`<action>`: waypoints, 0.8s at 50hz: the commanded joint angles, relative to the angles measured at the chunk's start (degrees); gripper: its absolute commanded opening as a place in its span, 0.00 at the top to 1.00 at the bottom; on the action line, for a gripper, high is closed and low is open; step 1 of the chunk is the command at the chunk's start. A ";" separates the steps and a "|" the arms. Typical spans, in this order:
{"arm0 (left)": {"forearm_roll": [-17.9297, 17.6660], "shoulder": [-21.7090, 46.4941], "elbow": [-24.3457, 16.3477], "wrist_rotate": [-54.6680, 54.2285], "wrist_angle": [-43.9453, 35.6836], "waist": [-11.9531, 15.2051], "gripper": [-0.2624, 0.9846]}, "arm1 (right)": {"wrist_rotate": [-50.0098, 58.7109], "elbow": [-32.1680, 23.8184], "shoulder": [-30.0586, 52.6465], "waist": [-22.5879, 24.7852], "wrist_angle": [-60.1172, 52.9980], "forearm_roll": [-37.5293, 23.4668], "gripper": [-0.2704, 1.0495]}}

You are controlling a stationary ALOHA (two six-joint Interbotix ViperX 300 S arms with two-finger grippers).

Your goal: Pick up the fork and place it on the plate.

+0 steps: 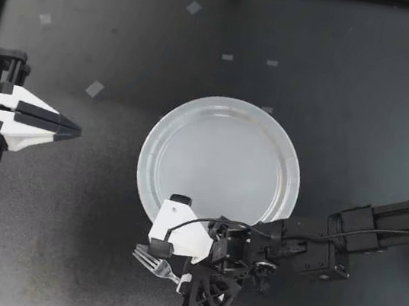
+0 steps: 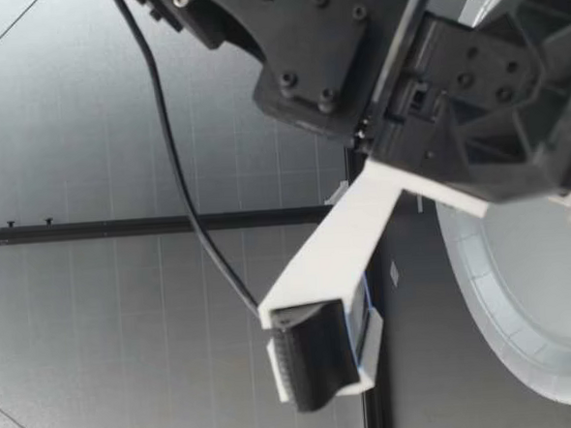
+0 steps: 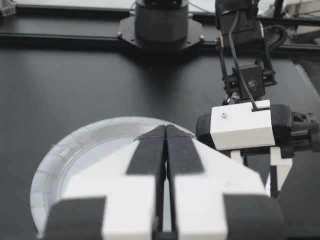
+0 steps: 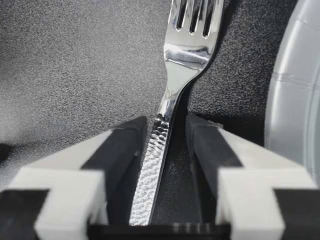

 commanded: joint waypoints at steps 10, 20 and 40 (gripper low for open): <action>0.00 0.09 -0.44 0.00 -0.62 -0.09 0.82 | 0.00 -1.58 0.09 -0.44 0.09 -0.09 0.50; 0.09 0.09 -0.09 0.00 -0.62 -0.09 0.82 | 0.00 -1.85 -0.53 -0.53 0.26 -1.05 0.66; 0.00 0.79 2.64 -0.44 -6.94 -0.09 0.82 | -1.14 -16.96 -17.14 -2.46 19.86 -22.41 0.82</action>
